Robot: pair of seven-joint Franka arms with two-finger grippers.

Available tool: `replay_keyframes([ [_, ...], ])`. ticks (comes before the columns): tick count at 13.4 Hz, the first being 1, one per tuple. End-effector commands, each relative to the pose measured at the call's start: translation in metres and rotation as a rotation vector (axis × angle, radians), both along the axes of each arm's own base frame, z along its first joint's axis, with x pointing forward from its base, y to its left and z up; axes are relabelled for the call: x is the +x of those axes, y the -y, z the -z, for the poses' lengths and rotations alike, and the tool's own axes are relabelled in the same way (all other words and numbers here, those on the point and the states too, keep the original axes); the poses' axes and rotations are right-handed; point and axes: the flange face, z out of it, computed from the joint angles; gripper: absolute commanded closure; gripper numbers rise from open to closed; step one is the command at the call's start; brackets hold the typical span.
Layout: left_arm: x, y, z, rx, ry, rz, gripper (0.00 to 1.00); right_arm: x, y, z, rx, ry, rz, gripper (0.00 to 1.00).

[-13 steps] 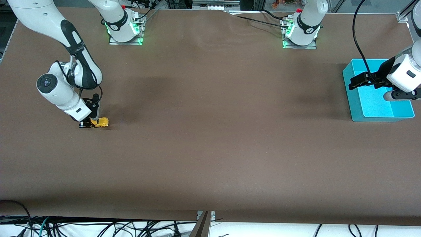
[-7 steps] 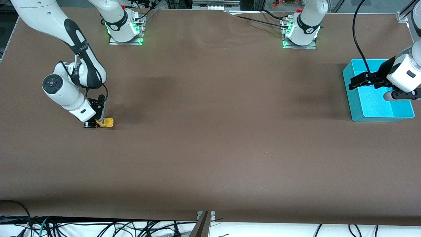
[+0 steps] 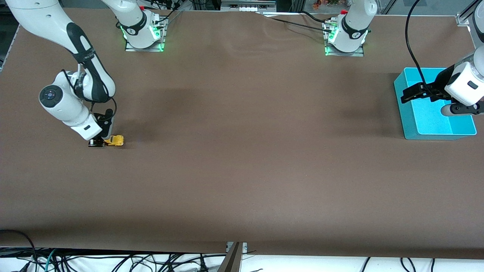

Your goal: Wind and store yellow beetle car

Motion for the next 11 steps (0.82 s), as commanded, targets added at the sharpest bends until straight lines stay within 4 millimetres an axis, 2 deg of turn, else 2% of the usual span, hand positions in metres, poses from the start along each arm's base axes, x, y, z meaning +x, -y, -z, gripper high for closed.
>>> replay_keyframes([
  [1,0.001,-0.002,-0.005,0.008,0.002,-0.006,0.00,-0.007,0.032,0.018,0.001,-0.036,-0.013,0.85],
  [7,0.001,-0.002,-0.003,0.008,-0.001,-0.008,0.00,-0.010,0.104,0.032,-0.013,-0.040,-0.040,0.85],
  [11,0.002,-0.002,-0.002,0.009,-0.003,-0.008,0.00,-0.009,0.111,0.031,-0.015,-0.035,-0.039,0.85],
])
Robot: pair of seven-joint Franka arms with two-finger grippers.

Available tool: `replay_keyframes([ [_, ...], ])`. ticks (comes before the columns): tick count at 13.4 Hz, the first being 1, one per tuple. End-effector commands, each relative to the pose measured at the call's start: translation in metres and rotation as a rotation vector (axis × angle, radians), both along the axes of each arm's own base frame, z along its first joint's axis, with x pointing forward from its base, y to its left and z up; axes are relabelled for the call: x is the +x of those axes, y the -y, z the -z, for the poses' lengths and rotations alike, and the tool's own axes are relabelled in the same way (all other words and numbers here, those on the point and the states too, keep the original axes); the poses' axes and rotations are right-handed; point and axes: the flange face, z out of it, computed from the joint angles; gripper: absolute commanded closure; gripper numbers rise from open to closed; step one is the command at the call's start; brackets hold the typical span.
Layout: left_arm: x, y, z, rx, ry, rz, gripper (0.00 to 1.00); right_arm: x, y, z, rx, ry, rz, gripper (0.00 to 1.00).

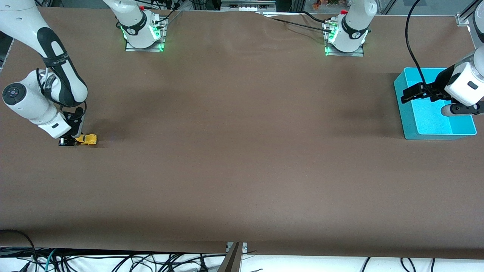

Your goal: Wind and store yellow beetle car

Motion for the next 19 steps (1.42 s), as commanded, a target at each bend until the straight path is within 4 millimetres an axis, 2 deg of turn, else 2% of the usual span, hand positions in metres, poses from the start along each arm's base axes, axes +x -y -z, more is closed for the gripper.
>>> replay_keyframes([
  [1,0.001,-0.001,-0.003,0.008,-0.001,-0.007,0.00,-0.006,0.006,0.030,0.014,-0.042,-0.010,0.85],
  [3,0.002,-0.001,-0.002,0.008,-0.003,-0.007,0.00,-0.006,0.006,0.029,0.015,-0.040,-0.009,0.84],
  [5,0.002,-0.001,-0.002,0.008,-0.003,-0.007,0.00,-0.001,0.005,0.021,0.012,-0.028,-0.012,0.78],
  [6,0.002,-0.001,-0.003,0.008,-0.001,-0.007,0.00,0.004,0.003,0.013,0.009,-0.013,-0.017,0.68],
  [7,0.002,-0.001,-0.002,0.008,-0.003,-0.007,0.00,0.009,-0.002,0.004,0.009,0.005,-0.026,0.07],
  [8,0.002,-0.001,-0.003,0.008,-0.001,-0.007,0.00,0.011,-0.002,-0.006,0.006,0.020,-0.024,0.00],
  [12,0.002,-0.001,-0.003,0.008,-0.001,-0.007,0.00,0.021,-0.015,-0.035,0.015,0.023,-0.038,0.00],
  [13,0.002,-0.001,-0.003,0.008,-0.001,-0.007,0.00,0.033,-0.018,-0.055,0.020,0.009,-0.045,0.00],
  [14,0.002,-0.001,-0.003,0.008,-0.001,-0.007,0.00,0.045,-0.014,-0.072,0.029,-0.031,-0.039,0.00],
  [16,0.002,-0.001,-0.003,0.008,-0.001,-0.007,0.00,0.059,-0.011,-0.093,0.036,-0.058,-0.034,0.00],
  [19,0.002,-0.001,-0.003,0.008,-0.001,-0.007,0.00,0.065,-0.011,-0.110,0.033,-0.044,-0.030,0.00],
])
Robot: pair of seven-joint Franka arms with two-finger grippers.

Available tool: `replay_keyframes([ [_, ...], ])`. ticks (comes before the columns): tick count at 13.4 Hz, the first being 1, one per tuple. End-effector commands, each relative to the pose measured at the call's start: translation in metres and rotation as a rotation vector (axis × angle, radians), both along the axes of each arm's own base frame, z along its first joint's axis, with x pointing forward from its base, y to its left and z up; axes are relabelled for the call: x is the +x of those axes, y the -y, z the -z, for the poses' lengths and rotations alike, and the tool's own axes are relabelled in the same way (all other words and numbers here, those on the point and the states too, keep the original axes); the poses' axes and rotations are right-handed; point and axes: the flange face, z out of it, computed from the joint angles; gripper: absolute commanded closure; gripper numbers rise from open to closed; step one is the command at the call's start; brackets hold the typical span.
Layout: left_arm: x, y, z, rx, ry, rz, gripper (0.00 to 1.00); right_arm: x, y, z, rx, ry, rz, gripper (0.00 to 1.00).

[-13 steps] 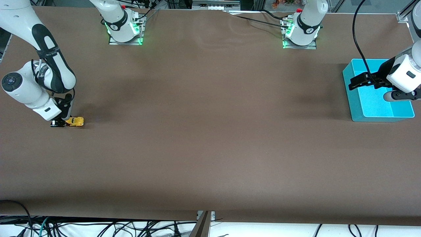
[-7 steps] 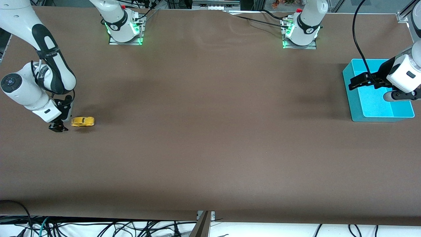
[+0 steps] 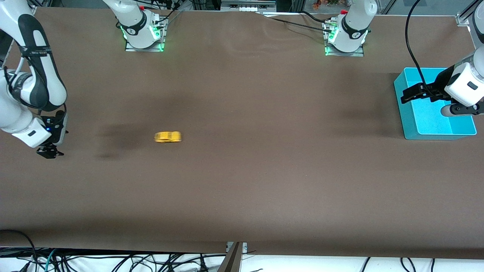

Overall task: Wind and store yellow beetle car
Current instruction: 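Open the right gripper to release the car and draw back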

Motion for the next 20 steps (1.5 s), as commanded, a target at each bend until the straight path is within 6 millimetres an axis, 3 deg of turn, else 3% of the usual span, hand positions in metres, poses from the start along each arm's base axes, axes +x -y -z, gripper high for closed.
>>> replay_keyframes([
  [1,0.002,-0.001,-0.004,0.008,0.000,-0.006,0.00,0.006,0.003,-0.013,0.030,-0.004,0.016,0.00],
  [5,0.002,-0.001,-0.003,0.008,-0.002,-0.006,0.00,0.018,0.002,-0.037,0.153,0.028,0.132,0.00],
  [8,0.002,-0.001,-0.003,0.008,0.000,-0.006,0.00,0.023,-0.008,-0.052,0.180,0.017,0.311,0.00],
  [12,0.002,-0.001,-0.003,0.008,0.000,-0.006,0.00,0.040,-0.041,-0.093,0.207,-0.045,0.600,0.00],
  [15,0.002,-0.001,-0.001,0.008,-0.003,-0.006,0.00,0.045,-0.078,-0.125,0.202,-0.108,0.835,0.00],
  [16,0.002,-0.001,-0.001,0.007,-0.003,-0.005,0.00,0.043,-0.092,-0.133,0.189,-0.139,0.931,0.00],
  [20,0.005,-0.001,0.006,0.009,-0.015,-0.005,0.00,0.026,-0.150,-0.197,0.125,-0.206,1.248,0.00],
])
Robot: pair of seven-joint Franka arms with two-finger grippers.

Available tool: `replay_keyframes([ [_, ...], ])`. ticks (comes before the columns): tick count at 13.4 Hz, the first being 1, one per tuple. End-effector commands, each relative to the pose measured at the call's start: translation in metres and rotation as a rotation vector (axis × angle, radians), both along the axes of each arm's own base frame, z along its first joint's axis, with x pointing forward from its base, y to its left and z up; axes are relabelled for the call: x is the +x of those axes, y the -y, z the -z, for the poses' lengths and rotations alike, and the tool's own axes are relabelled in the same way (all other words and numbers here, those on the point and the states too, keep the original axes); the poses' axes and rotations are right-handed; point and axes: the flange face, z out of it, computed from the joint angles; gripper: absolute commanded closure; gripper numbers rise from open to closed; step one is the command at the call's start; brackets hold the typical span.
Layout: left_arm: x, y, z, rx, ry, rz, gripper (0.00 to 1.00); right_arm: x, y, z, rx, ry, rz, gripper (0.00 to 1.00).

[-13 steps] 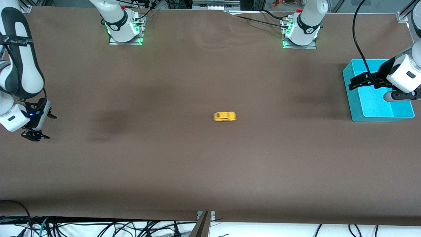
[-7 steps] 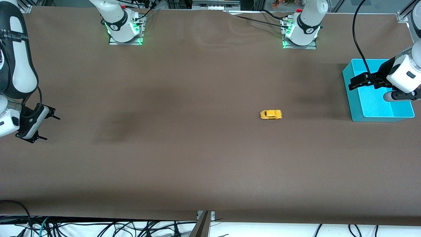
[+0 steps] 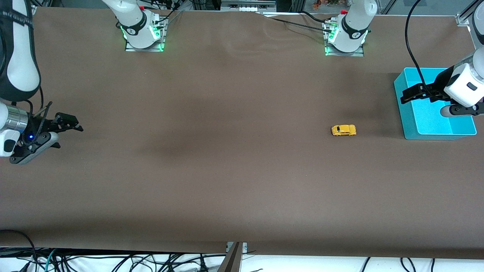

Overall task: Wind and store yellow beetle car
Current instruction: 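Open the right gripper to release the car and draw back, then move the left gripper from the tray toward the yellow car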

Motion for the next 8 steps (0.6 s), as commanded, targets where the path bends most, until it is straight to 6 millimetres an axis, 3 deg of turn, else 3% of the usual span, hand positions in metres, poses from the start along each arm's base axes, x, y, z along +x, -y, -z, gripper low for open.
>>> replay_keyframes([
  [1,0.007,0.000,0.010,0.010,-0.022,-0.001,0.00,-0.018,-0.028,-0.052,-0.025,-0.052,0.194,0.00],
  [2,0.010,0.001,0.016,0.009,-0.030,0.000,0.00,-0.026,-0.040,-0.070,-0.040,-0.069,0.272,0.00],
  [4,0.014,0.002,0.028,0.013,-0.048,0.014,0.00,-0.039,-0.055,-0.081,-0.081,-0.114,0.385,0.00],
  [6,0.018,0.010,0.035,0.018,-0.034,0.031,0.00,-0.045,-0.065,-0.090,-0.104,-0.112,0.372,0.00],
  [8,0.024,0.020,0.057,0.018,-0.032,0.048,0.00,-0.046,-0.072,-0.094,-0.159,-0.099,0.345,0.00],
])
